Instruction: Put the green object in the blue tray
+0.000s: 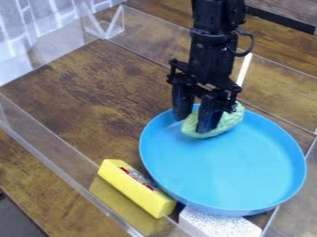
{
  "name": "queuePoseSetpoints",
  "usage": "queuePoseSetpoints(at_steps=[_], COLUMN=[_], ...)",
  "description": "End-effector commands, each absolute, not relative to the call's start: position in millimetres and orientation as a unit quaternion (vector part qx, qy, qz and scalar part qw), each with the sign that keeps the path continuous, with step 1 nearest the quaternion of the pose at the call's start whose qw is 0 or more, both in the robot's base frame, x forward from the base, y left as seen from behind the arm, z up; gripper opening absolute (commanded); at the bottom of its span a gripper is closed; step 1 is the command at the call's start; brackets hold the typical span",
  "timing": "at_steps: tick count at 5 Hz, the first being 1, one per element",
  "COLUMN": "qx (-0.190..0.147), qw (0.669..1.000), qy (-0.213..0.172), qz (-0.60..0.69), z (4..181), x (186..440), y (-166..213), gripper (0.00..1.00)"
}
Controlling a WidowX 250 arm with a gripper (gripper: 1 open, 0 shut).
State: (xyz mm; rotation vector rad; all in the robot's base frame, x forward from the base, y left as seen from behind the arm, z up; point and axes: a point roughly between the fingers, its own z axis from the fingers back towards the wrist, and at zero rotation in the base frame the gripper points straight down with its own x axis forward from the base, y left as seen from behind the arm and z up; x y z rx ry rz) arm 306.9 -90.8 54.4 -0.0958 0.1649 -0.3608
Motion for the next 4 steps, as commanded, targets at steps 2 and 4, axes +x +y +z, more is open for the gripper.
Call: queuePoseSetpoints(at_steps=[2,4], qx=[-0.041,-0.030], qw=[0.982,0.981], qy=[0.058,0.075], qz=[-0.175,-0.177], z=[89.5,97.7], x=[312,309], y=[-83,-79], gripper=[0.00,0.00])
